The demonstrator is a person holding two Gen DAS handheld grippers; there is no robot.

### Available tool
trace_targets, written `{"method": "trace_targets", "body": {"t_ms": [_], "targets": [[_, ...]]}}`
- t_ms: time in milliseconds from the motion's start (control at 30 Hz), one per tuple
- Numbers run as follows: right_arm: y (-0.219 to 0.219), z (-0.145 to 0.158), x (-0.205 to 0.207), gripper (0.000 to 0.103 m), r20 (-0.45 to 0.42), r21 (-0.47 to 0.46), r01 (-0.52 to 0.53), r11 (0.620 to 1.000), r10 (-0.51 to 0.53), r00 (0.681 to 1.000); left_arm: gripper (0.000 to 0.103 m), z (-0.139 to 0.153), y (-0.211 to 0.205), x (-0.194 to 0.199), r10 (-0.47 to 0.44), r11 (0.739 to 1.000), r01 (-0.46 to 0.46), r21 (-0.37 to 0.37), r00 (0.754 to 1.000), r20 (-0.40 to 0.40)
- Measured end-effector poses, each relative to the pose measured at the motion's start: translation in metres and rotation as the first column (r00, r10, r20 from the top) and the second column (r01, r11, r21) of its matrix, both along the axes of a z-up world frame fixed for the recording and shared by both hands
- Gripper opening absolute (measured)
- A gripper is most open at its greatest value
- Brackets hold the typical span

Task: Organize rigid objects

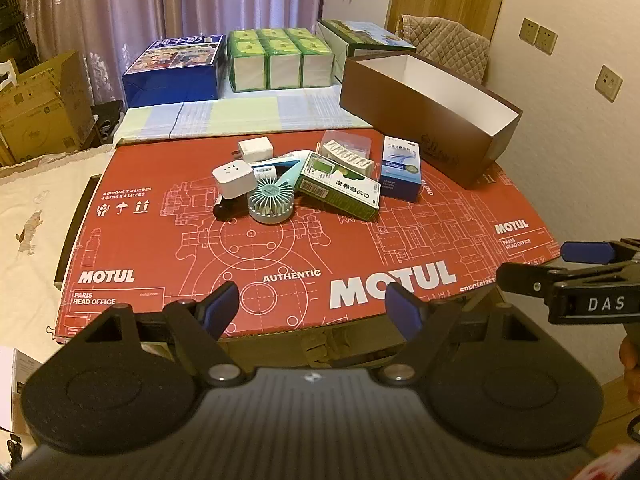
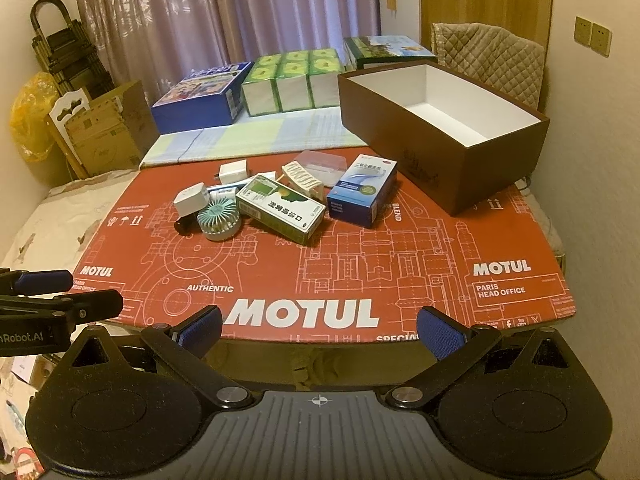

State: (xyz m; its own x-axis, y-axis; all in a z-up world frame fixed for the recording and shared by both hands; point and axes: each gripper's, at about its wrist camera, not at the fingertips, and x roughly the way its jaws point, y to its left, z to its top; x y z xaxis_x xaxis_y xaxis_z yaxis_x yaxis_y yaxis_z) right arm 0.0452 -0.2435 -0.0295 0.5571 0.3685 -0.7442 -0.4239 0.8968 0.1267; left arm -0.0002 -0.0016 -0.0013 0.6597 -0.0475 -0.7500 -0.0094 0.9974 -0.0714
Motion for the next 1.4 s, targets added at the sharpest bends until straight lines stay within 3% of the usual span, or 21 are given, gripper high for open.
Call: {"method": "trace_targets", "body": {"t_ms": [1400], "targets": [[0.014,-0.005,0.012,0.101,-0.012,-0.018,-0.03,0.999,0.03,0.999,0.077,-0.008,0.01,0.014,0.005,1.0,-0.005,-0.008,1.0,-0.015]]}}
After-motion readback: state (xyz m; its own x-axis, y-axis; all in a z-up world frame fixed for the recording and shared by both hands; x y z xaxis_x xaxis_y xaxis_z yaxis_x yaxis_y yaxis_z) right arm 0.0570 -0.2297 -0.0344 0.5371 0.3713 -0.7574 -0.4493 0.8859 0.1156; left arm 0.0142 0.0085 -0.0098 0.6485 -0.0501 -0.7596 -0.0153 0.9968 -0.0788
